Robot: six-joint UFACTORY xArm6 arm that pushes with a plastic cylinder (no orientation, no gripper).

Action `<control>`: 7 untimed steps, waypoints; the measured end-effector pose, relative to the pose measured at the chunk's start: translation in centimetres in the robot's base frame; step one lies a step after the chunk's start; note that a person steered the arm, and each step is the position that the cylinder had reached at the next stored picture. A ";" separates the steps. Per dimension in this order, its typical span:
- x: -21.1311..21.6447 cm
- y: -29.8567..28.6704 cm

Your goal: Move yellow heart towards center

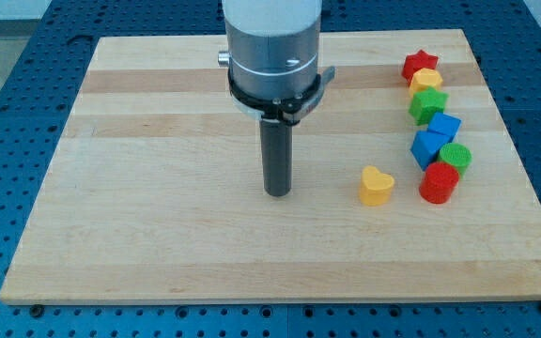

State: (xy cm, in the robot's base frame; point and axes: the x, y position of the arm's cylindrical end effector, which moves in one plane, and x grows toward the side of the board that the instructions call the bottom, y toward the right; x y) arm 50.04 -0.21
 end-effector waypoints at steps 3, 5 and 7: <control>2.9 8.8; 3.0 17.4; 0.6 13.3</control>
